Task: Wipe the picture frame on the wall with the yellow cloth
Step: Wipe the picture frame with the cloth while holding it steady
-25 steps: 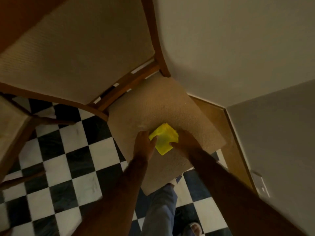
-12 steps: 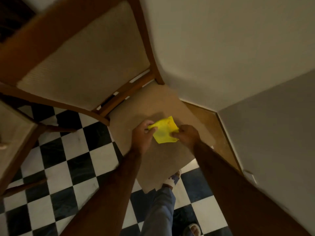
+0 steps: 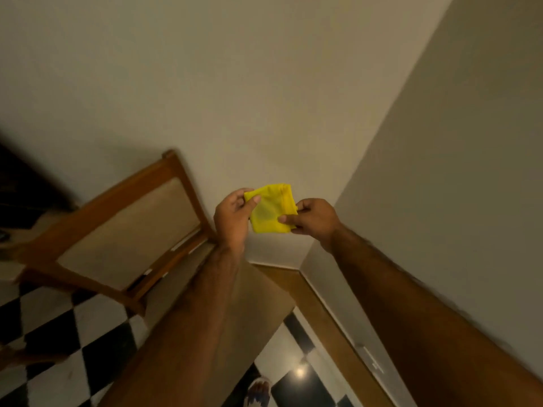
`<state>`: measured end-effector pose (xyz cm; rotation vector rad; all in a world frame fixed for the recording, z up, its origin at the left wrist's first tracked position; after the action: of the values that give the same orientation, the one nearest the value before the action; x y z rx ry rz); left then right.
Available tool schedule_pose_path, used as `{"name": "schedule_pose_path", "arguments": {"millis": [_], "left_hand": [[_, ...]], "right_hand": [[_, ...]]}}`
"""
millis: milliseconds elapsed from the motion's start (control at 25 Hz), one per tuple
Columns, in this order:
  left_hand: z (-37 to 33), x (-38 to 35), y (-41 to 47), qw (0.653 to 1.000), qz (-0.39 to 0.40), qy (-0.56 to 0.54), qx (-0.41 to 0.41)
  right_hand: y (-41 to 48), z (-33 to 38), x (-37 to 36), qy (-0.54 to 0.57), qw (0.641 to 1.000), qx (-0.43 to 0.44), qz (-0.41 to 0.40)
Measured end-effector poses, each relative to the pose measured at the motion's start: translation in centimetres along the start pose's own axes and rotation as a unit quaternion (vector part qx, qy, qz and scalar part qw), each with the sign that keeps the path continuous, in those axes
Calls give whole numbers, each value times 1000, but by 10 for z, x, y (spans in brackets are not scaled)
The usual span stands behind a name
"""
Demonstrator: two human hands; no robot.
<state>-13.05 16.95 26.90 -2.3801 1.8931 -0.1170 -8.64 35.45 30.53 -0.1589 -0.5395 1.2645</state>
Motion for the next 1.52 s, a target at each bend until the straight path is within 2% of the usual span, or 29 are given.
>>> {"name": "schedule_pose_path", "arguments": {"millis": [280,560,880,1080,1120,1160,1200,1320,1400,1440,1480,1520], "left_hand": [[-191,-94,-64,986,69,-57,-142],[-359,-182,-167,945,71,-111,-300],[-561,-251,-296,851,125,-207,-466],[-664,-276,-365,798,146,-271,-518],[-688,-277,-376,785,143,-287,-531],[-712,-277,-385,771,134,-298,-547],[-738,-276,-394,758,120,-305,-565],[-811,-273,-409,742,78,-306,-591],[-845,-279,-419,739,63,-300,-600],[-855,-285,-423,740,56,-293,-603],[-860,-294,-428,743,56,-283,-604],[-861,-304,-433,746,62,-269,-606]], "right_hand": [[-102,127,154,25,985,129,-112],[-216,223,296,28,943,244,-224],[-377,331,435,16,856,360,-370],[-474,378,491,7,800,419,-430],[-497,387,500,9,777,448,-443],[-523,395,511,-20,736,475,-482],[-553,404,524,-86,673,491,-547],[-648,410,574,-240,437,495,-711],[-703,405,616,-299,321,456,-775],[-722,402,637,-328,290,410,-800],[-735,397,657,-352,282,366,-814],[-741,392,673,-370,295,327,-818]]}}
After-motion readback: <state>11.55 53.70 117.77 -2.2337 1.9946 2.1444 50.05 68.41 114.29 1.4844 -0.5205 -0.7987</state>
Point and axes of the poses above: each hand's wrist, its own y-axis towards the middle knuckle, its own x-axis out of the back of the hand, z = x × y, the point moved 3 cm from there along y, towards the middle knuckle, and after that the axes turned 7 degrees about -z, right-handed, at the moved point
